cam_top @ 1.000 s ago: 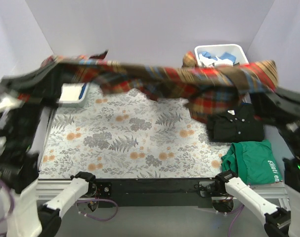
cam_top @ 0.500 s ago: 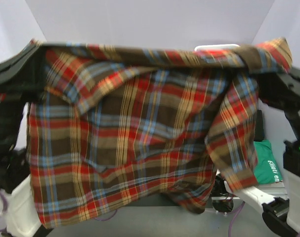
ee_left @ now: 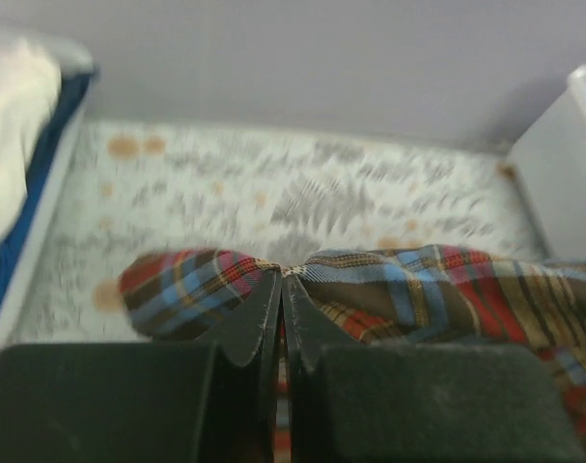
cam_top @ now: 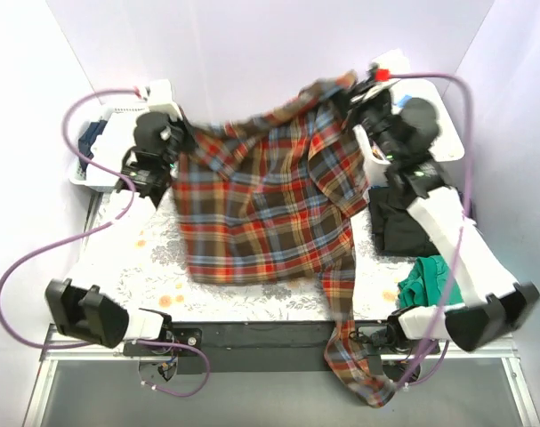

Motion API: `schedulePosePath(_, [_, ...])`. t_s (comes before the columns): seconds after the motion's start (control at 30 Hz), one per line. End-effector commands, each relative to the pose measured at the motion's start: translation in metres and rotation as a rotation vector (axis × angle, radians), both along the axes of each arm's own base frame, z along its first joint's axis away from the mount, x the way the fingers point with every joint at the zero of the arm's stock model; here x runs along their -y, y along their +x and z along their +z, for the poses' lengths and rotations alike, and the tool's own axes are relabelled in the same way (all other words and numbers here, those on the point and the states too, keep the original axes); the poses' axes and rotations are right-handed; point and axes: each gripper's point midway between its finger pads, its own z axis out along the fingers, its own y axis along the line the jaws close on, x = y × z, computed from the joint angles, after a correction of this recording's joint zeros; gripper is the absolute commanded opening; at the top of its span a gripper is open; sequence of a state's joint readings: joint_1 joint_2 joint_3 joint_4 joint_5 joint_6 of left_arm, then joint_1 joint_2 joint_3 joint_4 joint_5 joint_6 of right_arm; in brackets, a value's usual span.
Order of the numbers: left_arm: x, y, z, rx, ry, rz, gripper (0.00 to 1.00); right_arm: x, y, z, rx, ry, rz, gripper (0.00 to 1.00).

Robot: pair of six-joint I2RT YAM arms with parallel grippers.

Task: Fold and stack the long sleeve shirts
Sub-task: Flatten the shirt out

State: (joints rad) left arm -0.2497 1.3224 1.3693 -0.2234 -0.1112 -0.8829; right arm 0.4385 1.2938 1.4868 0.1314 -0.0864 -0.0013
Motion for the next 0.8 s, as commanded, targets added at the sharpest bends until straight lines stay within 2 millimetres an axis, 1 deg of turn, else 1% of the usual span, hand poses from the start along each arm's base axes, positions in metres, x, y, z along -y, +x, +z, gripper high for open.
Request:
schedulePosePath(0.0, [-0.032, 0.015, -0.078, -0.127, -0.069, 0.149, 0.0, 0.027, 0.057, -0.07, -0.171, 0.095, -0.122, 0.02])
schedulePosePath(0.03, [-0.04, 0.021, -0.098, -0.164, -0.077, 0.177, 0.0, 0.025, 0.08, -0.108, -0.258, 0.084, -0.116, 0.2])
schedulePosePath(0.07, [-0.047, 0.029, -0.126, -0.219, -0.077, 0.21, 0.0, 0.028, 0.093, -0.126, -0.306, 0.093, -0.127, 0.34])
schedulePosePath(0.1, [-0.062, 0.037, -0.14, -0.235, -0.091, 0.244, 0.04, 0.043, 0.11, -0.142, -0.362, 0.132, -0.168, 0.54])
schedulePosePath(0.13, [-0.066, 0.043, -0.148, -0.248, -0.114, 0.252, 0.42, 0.046, 0.131, -0.181, -0.454, 0.121, -0.188, 0.81])
schedulePosePath(0.17, [-0.068, 0.05, -0.152, -0.252, -0.121, 0.255, 0.49, 0.05, 0.145, -0.17, -0.453, 0.146, -0.197, 0.94])
schedulePosePath(0.2, [-0.07, 0.065, -0.155, -0.254, -0.129, 0.25, 0.54, 0.058, 0.157, -0.173, -0.488, 0.168, -0.209, 0.99])
schedulePosePath(0.23, [-0.07, 0.073, -0.15, -0.244, -0.131, 0.243, 0.59, 0.059, 0.17, -0.196, -0.561, 0.147, -0.228, 0.99])
schedulePosePath(0.27, [-0.067, 0.08, -0.147, -0.241, -0.135, 0.231, 0.71, 0.057, 0.178, -0.167, -0.51, 0.15, -0.224, 0.99])
schedulePosePath(0.3, [-0.064, 0.085, -0.149, -0.252, -0.133, 0.219, 0.75, 0.057, 0.183, -0.158, -0.499, 0.139, -0.227, 0.99])
schedulePosePath(0.33, [-0.064, 0.093, -0.131, -0.216, -0.134, 0.213, 0.79, 0.056, 0.187, -0.163, -0.521, 0.127, -0.234, 0.99])
schedulePosePath(0.37, [-0.064, 0.095, -0.127, -0.21, -0.133, 0.207, 0.82, 0.057, 0.187, -0.162, -0.531, 0.108, -0.234, 0.99])
schedulePosePath(0.4, [-0.063, 0.095, -0.122, -0.21, -0.133, 0.194, 0.83, 0.058, 0.188, -0.151, -0.512, 0.102, -0.239, 0.99])
schedulePosePath(0.43, [-0.053, 0.096, -0.118, -0.213, -0.134, 0.14, 0.84, 0.061, 0.184, -0.146, -0.502, 0.086, -0.249, 0.99])
schedulePosePath(0.47, [-0.05, 0.094, -0.116, -0.223, -0.132, 0.118, 0.84, 0.061, 0.179, -0.152, -0.527, 0.065, -0.244, 0.99])
schedulePosePath(0.5, [-0.043, 0.085, -0.124, -0.273, -0.142, 0.083, 0.85, 0.06, 0.172, -0.156, -0.543, 0.044, -0.237, 0.99])
schedulePosePath(0.53, [-0.037, 0.075, -0.131, -0.308, -0.152, 0.054, 0.85, 0.061, 0.167, -0.167, -0.572, 0.023, -0.233, 0.99])
schedulePosePath(0.57, [-0.025, 0.062, -0.136, -0.348, -0.192, -0.005, 0.85, 0.055, 0.158, -0.179, -0.608, -0.004, -0.207, 0.99])
schedulePosePath(0.6, [-0.018, 0.048, -0.145, -0.383, -0.21, -0.038, 0.84, 0.054, 0.145, -0.188, -0.648, -0.027, -0.201, 0.99])
schedulePosePath(0.63, [-0.012, 0.03, -0.143, -0.387, -0.227, -0.073, 0.84, 0.052, 0.132, -0.225, -0.731, -0.066, -0.197, 0.99])
schedulePosePath(0.67, [-0.002, 0.008, -0.172, -0.464, -0.25, -0.124, 0.84, 0.043, 0.119, -0.239, -0.757, -0.109, -0.173, 0.99])
schedulePosePath(0.7, [0.006, -0.006, -0.185, -0.5, -0.252, -0.152, 0.84, 0.04, 0.103, -0.249, -0.779, -0.136, -0.158, 0.98])
schedulePosePath(0.73, [0.012, -0.017, -0.194, -0.528, -0.254, -0.174, 0.84, 0.037, 0.085, -0.284, -0.848, -0.179, -0.148, 0.97])
schedulePosePath(0.77, [0.022, -0.037, -0.211, -0.578, -0.261, -0.214, 0.83, 0.025, 0.07, -0.297, -0.859, -0.229, -0.122, 0.97])
